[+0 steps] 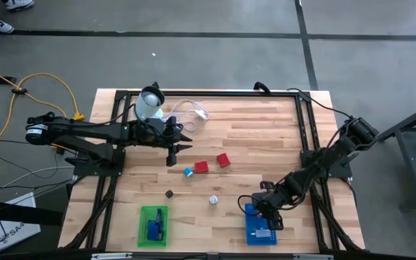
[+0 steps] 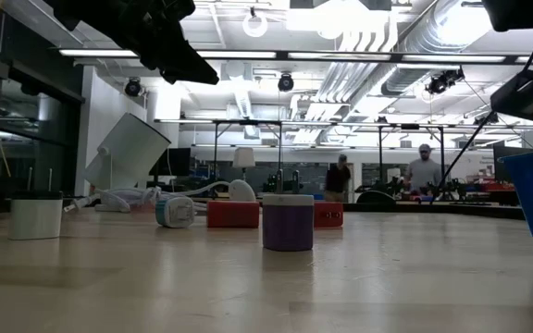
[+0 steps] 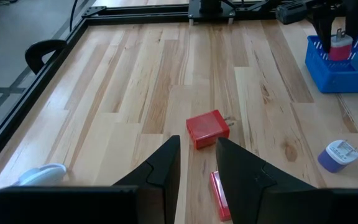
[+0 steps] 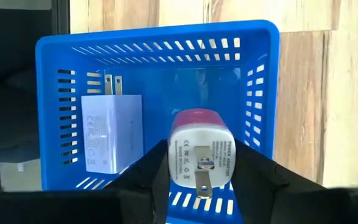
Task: Pick & Place Office items
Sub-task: Put the pink charger adapter into the blue bin, then put the purple charger adapter into the blue bin
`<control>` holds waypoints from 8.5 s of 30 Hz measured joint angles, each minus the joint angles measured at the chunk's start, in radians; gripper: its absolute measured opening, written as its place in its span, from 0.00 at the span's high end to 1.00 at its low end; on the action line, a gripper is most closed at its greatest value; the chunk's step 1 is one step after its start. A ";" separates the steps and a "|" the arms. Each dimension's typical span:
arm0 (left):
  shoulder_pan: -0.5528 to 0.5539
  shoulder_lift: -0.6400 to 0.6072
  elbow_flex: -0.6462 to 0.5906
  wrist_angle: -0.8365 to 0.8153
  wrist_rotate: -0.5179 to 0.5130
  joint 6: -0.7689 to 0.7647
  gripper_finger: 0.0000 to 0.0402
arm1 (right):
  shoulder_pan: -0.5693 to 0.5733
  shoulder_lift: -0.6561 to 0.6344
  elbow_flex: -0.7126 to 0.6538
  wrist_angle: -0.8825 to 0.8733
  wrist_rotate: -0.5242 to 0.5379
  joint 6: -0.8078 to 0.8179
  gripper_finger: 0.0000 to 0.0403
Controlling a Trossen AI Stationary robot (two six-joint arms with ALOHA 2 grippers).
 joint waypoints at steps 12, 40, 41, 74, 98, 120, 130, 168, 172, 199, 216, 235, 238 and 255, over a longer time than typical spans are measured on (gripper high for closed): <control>0.000 0.000 0.000 0.000 0.000 0.000 0.76 | 0.015 0.000 0.006 -0.034 0.054 -0.051 0.69; 0.000 0.000 0.000 0.000 0.000 0.000 0.76 | 0.083 0.214 0.322 -0.420 0.134 -0.064 0.68; 0.000 0.000 0.000 0.000 0.000 0.000 0.76 | 0.083 0.214 0.322 -0.419 0.133 -0.056 0.68; 0.000 0.000 0.000 0.000 0.000 0.000 0.76 | 0.122 0.314 0.320 -0.347 0.123 0.032 0.68; 0.000 0.000 0.000 0.000 0.000 0.000 0.76 | 0.122 0.321 0.320 -0.332 0.100 0.032 0.57; 0.000 0.000 0.000 0.000 0.000 0.000 0.76 | 0.055 0.179 0.320 -0.346 0.102 -0.029 0.59; 0.000 0.000 0.000 0.000 0.000 0.000 0.76 | 0.047 0.172 0.320 -0.319 0.099 -0.044 0.59; 0.000 0.000 0.000 0.000 0.000 0.000 0.76 | -0.243 0.248 0.319 0.287 0.128 -0.559 0.59; 0.000 0.000 0.000 0.000 0.000 0.000 0.76 | -0.254 0.261 0.305 0.332 0.121 -0.617 0.59; 0.000 0.000 0.000 0.000 0.000 0.000 0.76 | -0.342 0.261 0.054 0.741 -0.055 -0.697 0.59; 0.000 0.000 0.000 0.000 0.000 0.000 0.76 | -0.336 0.261 0.054 0.636 0.023 -0.657 0.59; 0.000 0.000 0.000 0.002 0.000 0.000 0.76 | -0.336 0.311 0.055 0.582 0.031 -0.627 0.59; 0.000 0.000 0.000 0.002 0.000 0.000 0.76 | -0.335 0.311 0.055 0.583 0.033 -0.628 0.59; 0.000 0.000 0.000 0.002 0.000 0.000 0.76 | -0.336 0.311 0.055 0.588 -0.026 -0.649 0.59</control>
